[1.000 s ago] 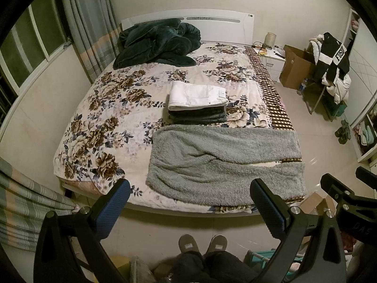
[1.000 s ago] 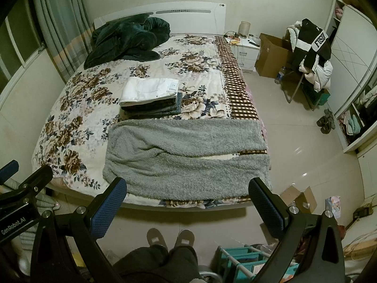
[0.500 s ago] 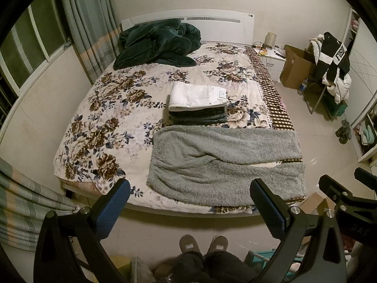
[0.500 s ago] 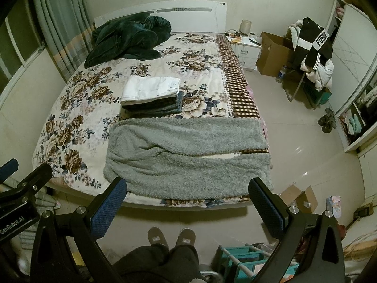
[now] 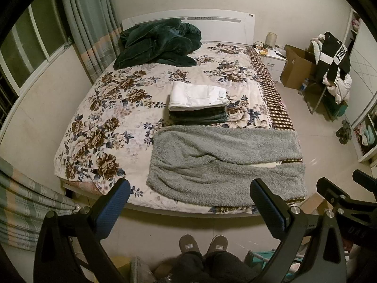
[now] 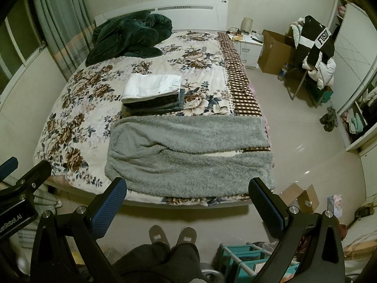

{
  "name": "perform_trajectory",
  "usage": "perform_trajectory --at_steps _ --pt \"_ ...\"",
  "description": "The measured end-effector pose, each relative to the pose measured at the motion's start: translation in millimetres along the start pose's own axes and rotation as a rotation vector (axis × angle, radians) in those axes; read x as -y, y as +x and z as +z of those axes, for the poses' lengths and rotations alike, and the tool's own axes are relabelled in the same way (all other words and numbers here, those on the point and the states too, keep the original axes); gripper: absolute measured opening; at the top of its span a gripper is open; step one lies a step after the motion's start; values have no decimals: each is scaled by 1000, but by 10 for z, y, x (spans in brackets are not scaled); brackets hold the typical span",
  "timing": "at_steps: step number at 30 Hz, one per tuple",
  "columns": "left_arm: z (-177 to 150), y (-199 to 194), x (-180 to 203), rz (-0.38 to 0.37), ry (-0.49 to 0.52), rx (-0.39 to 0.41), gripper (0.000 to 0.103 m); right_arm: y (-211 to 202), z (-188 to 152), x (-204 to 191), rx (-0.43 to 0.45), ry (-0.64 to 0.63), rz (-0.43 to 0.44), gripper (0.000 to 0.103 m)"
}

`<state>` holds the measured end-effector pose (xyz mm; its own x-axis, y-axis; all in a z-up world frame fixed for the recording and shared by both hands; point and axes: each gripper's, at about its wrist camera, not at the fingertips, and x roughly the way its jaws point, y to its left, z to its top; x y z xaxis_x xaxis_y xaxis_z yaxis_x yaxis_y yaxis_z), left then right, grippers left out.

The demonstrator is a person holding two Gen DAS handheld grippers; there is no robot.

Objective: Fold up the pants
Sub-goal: 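Lower both grippers onto the grey fleece pants' waist edge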

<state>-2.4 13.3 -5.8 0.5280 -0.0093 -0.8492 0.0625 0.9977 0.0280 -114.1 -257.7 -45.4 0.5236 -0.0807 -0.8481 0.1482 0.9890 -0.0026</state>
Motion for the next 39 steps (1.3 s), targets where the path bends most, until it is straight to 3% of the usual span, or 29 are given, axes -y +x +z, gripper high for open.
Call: perform_trajectory --at_steps 8,13,17,22,30,39 --pt "7 0 7 4 -1 5 103 22 -41 -38 -5 1 5 103" --pt "69 189 -198 34 -44 58 103 131 -89 -22 5 10 -2 103" --pt "297 586 -201 115 -98 102 103 463 54 142 21 38 -13 103" --pt "632 1220 -181 150 -154 55 103 1083 382 342 23 93 -51 103" --pt "1131 2890 -400 160 -297 -190 103 2692 1209 851 -101 284 -95 103" --pt "1238 4993 -1007 131 -692 -380 102 5062 1719 1284 -273 506 -209 103"
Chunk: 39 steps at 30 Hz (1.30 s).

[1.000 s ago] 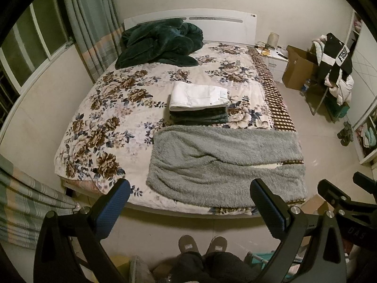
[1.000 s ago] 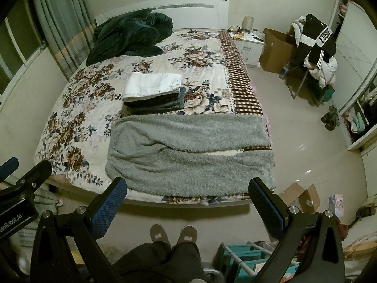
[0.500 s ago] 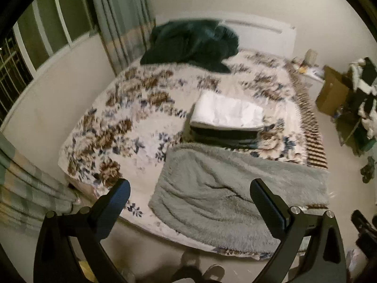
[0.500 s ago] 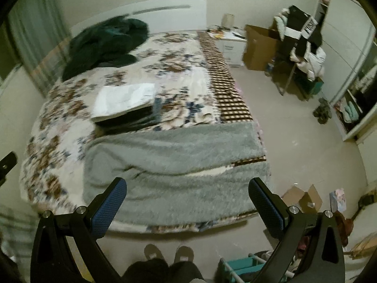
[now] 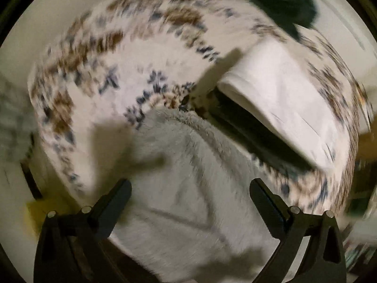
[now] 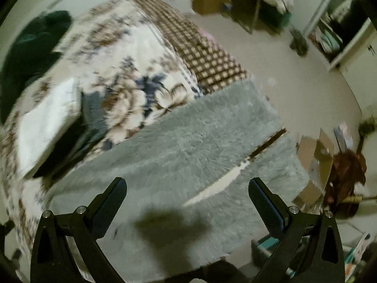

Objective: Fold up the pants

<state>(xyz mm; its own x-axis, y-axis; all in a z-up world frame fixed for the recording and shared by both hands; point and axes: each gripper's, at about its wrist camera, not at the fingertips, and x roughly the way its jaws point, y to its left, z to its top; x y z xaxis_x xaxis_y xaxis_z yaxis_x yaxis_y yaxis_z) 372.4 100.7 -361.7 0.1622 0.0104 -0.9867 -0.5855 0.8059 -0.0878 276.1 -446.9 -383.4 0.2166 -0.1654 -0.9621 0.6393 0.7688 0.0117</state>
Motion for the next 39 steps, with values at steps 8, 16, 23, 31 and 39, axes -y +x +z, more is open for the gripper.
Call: perform_trajectory --at_steps 8,16,23,31,39 --pt "484 1276 292 -96 -177 -112 54 1518 539 -251 -118 69 -105 103" --pt "507 1624 453 -104 -217 -106 52 2333 891 -290 -189 109 -146 103" --pt "417 1487 495 -152 -152 -42 8 2707 1170 -252 -215 170 -122 103" --pt "256 914 412 -270 -94 29 4 2897 1258 -221 -238 162 -76 10" --pt "-310 -23 -43 -383 -36 110 4 2241 947 212 -116 146 27 6"
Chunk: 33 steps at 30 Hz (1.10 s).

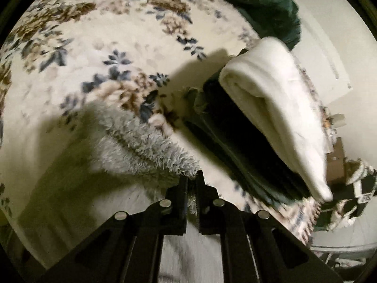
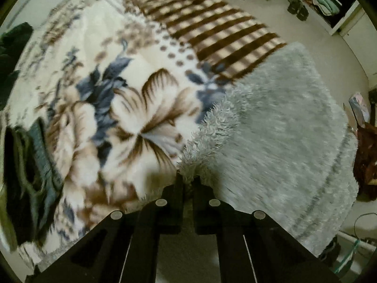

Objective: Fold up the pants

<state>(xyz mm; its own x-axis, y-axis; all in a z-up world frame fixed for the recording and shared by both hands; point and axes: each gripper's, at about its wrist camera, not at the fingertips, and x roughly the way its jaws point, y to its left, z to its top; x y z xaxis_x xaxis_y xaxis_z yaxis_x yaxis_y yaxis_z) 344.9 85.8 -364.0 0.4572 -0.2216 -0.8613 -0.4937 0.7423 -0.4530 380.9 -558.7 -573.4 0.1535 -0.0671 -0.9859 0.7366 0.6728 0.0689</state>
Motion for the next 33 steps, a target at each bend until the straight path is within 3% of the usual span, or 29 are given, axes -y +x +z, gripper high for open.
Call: perform_trajectory --at_steps 6,10,12,16,18,20,21,22,23,24,25,28,31,33 --pt "-366 -514 -536 -61 24 64 2 -792 -597 496 46 -29 74 5" --pt "-761 -933 -924 -43 12 83 2 -1145 -1075 951 54 -39 100 5" --pt "-923 -901 -1111 -18 8 58 2 -1232 -1319 1194 35 -51 106 5" --pt "-1141 -707 -1408 -38 -66 -26 5 -1168 -1790 1585 -15 -94 67 5" --pt "-1163 -546 -1448 -32 -89 -54 20 -962 -1926 1772 -69 -88 77 5" --pt "-1132 -378 -1464 -53 -112 -48 62 -743 -2005 1912 -125 -62 101 9" --pt "-1112 -300 -1489 -55 -118 -41 70 -641 -2037 1979 -149 -42 127 14" --pt "-1054 -206 -1489 -57 -124 -32 74 -568 -2060 2024 -167 -30 141 31" --pt "-1037 -151 -1528 -40 -125 -21 74 -518 -2063 2066 -176 -19 155 42" --pt "-996 -85 -1544 -27 -128 -13 74 -502 -2058 2107 -171 0 185 62" --pt "-951 -14 -1571 -8 -130 -6 74 -506 -2045 2146 -157 14 206 72" --pt "-846 241 -1741 85 -155 -26 74 -548 -1976 2190 -98 24 212 73" --pt "-793 426 -1874 93 -171 -42 71 -528 -1864 2279 -68 61 198 74" --pt "-791 479 -1895 54 -143 -26 49 -503 -1757 2324 -50 98 191 74"
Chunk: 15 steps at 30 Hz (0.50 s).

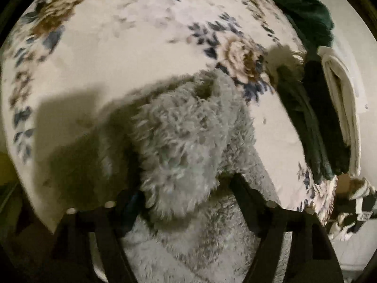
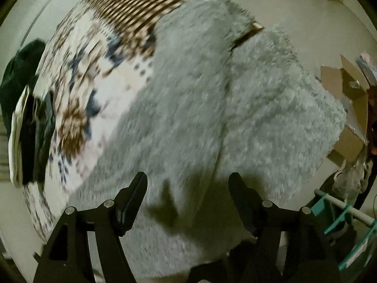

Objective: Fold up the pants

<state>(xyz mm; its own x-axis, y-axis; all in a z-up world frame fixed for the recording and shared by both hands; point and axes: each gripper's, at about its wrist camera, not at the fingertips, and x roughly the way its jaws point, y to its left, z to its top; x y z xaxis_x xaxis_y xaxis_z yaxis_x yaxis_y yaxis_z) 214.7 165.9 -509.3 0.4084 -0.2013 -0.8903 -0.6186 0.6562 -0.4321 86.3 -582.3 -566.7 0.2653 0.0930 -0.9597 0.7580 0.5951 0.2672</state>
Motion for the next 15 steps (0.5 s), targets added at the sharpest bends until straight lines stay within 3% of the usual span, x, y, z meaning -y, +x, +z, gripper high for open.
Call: perform_trajectory --at_steps 1,4,9,11,12,15 --pt "-6 3 28 -11 42 14 16 2 50 -5 11 7 -9 74" --pt "-48 -111 106 -26 136 57 9 6 208 -93 60 -14 -36 87" --pt "-53 -495 42 -55 164 113 6 296 415 -335 55 -68 -127 87" --pt "-51 -714 -43 -75 133 128 5 408 463 -334 36 -70 -158 47" --pt "-60 -818 -79 -83 127 133 5 419 469 -297 26 -54 -149 9" --pt "-97 -1108 -187 -90 108 134 5 167 406 -167 79 -28 -162 10"
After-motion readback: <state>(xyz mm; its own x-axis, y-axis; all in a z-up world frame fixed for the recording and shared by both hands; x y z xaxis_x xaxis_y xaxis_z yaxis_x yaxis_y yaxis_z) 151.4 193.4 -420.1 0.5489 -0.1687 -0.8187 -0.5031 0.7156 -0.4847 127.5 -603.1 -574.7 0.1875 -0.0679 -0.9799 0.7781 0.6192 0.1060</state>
